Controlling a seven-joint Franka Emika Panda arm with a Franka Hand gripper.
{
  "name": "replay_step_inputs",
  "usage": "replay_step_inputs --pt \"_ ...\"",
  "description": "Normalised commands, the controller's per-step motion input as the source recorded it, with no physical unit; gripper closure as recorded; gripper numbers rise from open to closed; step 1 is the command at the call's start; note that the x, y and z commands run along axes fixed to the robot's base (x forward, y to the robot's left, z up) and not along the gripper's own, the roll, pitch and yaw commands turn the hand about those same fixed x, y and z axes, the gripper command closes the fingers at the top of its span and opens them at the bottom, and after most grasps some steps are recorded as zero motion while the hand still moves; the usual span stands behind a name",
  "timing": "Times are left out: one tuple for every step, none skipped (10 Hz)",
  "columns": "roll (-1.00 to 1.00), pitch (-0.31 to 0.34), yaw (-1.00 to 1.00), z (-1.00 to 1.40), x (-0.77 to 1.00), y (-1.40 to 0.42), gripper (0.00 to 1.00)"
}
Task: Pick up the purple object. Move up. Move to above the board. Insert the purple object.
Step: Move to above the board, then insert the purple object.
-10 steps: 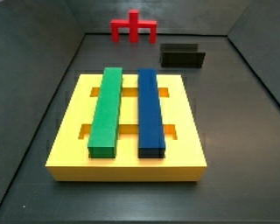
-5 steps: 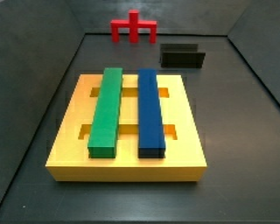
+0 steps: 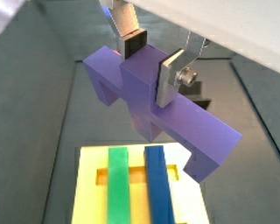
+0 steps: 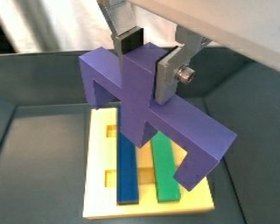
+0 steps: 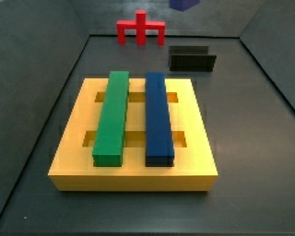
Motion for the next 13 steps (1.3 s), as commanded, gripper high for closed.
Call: replay_step_inputs --pt "0.04 0.084 1.00 0.03 0.12 -0.15 1.00" --pt "0.04 0.094 1.00 0.02 0.10 -0.10 1.00" --pt "0.05 0.108 1.00 0.01 0.10 -0.06 1.00" --pt "0.06 0.125 1.00 0.01 0.09 -0.05 1.00" --pt "0.07 0.151 1.00 0.01 0.08 -0.04 1.00" --pt "0.08 0.177 1.00 0.01 0.08 -0.04 1.00" --pt "0.11 0.230 1.00 0.02 0.08 -0.04 1.00" --pt "0.13 0.250 0.82 0.02 0.09 -0.04 1.00" --pt "0.12 0.231 0.57 0.03 0.10 -0.04 1.00" --pt "0.12 0.202 0.31 0.02 0.11 -0.04 1.00" --pt "-0.09 0.000 0.00 -0.13 0.00 0.00 1.00" --pt "-0.38 0.000 0.00 -0.25 0.00 -0.05 1.00" --pt "-0.46 0.000 0.01 -0.13 0.00 -0.21 1.00"
